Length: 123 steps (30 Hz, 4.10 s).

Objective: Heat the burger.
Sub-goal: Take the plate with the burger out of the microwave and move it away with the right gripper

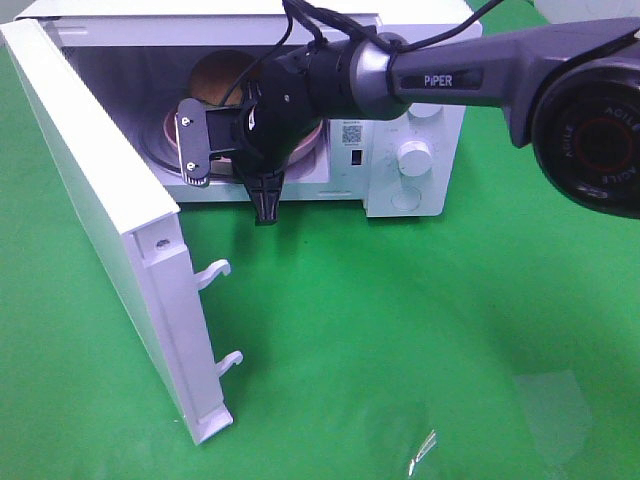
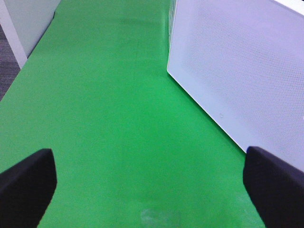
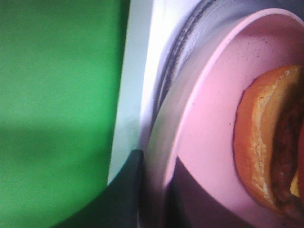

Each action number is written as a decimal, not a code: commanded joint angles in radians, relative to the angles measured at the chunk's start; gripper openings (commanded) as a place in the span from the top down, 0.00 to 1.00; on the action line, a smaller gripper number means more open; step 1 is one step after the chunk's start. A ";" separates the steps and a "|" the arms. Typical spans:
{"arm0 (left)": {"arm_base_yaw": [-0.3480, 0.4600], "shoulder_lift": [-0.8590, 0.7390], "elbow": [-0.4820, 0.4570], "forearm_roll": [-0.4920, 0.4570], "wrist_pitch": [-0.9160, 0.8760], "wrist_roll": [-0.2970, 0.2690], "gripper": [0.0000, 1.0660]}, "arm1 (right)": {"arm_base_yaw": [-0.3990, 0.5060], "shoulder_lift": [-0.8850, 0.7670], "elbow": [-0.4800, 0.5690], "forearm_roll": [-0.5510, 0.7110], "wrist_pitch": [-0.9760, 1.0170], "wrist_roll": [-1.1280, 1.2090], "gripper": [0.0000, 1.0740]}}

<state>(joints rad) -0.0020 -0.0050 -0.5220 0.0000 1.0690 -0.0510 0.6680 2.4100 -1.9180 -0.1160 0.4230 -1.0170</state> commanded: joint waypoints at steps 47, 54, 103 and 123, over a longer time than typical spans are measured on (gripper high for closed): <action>0.003 -0.016 0.003 0.000 0.002 0.004 0.06 | 0.009 -0.494 0.655 -0.018 -0.237 -0.113 1.00; 0.003 -0.016 0.003 0.000 0.002 0.004 0.06 | 0.011 -0.560 0.761 -0.020 -0.261 -0.110 1.00; 0.003 -0.016 0.003 0.000 0.002 0.004 0.06 | 0.011 -1.063 1.312 -0.364 -0.255 0.175 1.00; 0.003 -0.016 0.003 0.000 0.002 0.004 0.06 | 0.011 -1.364 1.498 -0.449 -0.119 0.301 1.00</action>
<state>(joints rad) -0.0020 -0.0050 -0.5220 0.0000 1.0690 -0.0510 0.6800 1.0660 -0.4140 -0.5340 0.3390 -0.7390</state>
